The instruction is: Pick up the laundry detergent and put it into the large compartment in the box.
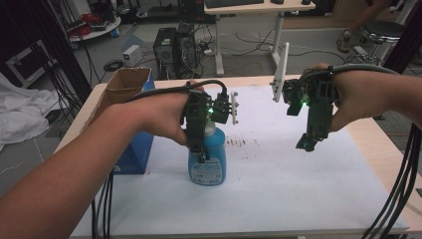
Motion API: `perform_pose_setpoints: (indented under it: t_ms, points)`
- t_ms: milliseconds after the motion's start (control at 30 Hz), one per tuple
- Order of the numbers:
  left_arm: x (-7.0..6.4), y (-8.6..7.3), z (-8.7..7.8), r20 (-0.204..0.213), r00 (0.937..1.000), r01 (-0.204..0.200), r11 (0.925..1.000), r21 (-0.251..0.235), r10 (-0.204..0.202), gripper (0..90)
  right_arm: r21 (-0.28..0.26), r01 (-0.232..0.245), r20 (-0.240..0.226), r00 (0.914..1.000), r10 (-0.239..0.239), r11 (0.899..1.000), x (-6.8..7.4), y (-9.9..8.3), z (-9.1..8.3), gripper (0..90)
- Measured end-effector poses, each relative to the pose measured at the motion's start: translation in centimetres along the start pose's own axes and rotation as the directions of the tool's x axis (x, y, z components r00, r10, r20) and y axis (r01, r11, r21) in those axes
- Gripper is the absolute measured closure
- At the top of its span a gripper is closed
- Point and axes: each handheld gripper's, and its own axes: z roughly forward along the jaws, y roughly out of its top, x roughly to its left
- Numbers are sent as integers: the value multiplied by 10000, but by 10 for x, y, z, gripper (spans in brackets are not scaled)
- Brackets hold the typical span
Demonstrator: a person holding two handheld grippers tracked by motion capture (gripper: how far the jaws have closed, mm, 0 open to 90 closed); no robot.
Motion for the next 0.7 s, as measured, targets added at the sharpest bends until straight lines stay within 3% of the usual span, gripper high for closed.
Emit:
perform_pose_setpoints:
  t_ms: [700]
  points:
    - [-1, -1, 0, 41, 10000, -66, 9999, -103, 66, 268, 84, 79, -8, 10000, -79, 9999, -1, 4, 3, 12]
